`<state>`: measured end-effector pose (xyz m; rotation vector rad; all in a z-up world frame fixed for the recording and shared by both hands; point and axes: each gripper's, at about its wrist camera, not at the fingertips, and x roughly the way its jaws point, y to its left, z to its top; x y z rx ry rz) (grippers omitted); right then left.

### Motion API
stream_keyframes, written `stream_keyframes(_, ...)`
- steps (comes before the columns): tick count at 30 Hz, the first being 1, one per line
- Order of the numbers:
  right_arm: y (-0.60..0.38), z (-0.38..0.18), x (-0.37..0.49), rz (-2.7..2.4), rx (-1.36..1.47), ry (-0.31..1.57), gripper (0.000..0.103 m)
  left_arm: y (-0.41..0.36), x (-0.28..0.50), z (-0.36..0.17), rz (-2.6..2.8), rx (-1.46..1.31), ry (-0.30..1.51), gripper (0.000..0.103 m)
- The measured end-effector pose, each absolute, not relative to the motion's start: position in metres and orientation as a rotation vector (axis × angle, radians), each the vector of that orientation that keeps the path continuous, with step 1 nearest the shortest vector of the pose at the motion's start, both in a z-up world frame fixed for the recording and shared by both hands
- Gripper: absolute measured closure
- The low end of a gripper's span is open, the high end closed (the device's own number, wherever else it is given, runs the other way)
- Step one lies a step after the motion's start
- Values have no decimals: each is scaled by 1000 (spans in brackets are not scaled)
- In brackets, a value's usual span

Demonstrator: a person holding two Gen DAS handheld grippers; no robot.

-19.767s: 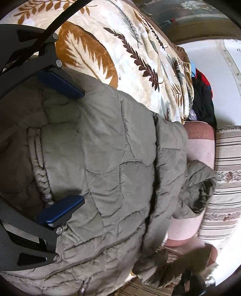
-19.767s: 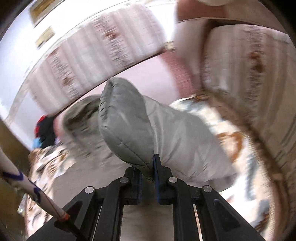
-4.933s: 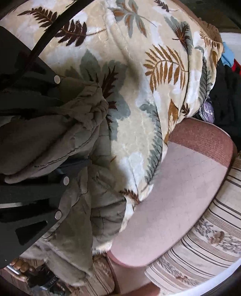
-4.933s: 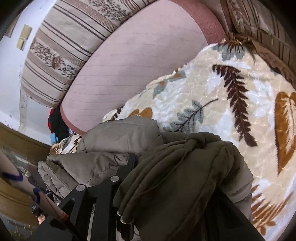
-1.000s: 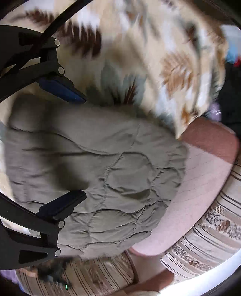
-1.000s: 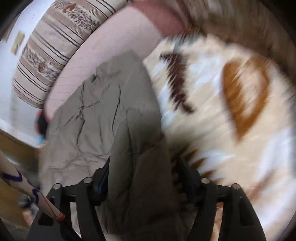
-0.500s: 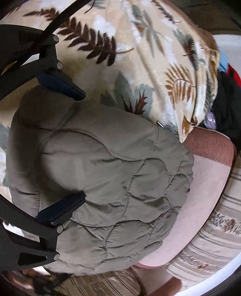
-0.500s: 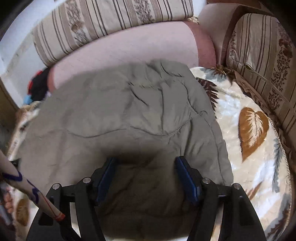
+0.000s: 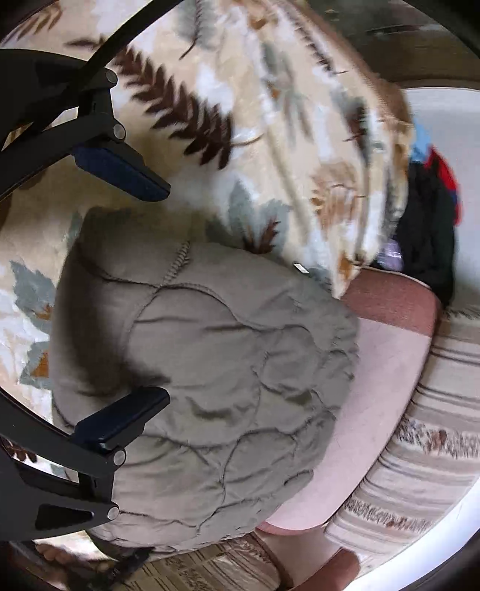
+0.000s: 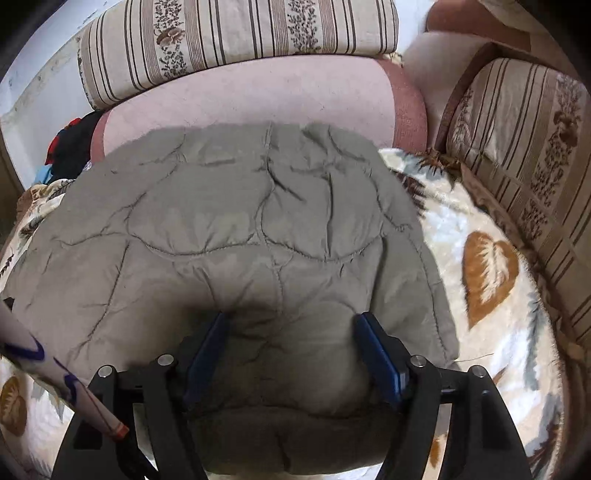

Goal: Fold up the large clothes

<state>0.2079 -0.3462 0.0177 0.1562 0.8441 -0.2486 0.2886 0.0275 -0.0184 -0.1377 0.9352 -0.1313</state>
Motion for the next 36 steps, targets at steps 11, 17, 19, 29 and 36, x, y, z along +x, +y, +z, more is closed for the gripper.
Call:
stream_keyframes(11,-324,46,135,-233,191,783,24,29,195,53,38,15,667,2)
stream_keyframes(17,-307,37,102,-216,196,819,24,33,155,72,45,25,606,2)
stream_keyframes(19,-305,35,93,-209,217,829,24,32,142,78,15,10,591,2)
stream_keyframes(29,-285,34,65,-192,216,845,23,27,97,85,-16,-46,594,2)
stream_keyframes(36,-265,26,53,-160,187,881,22,13,88,53,-67,-65,741,2)
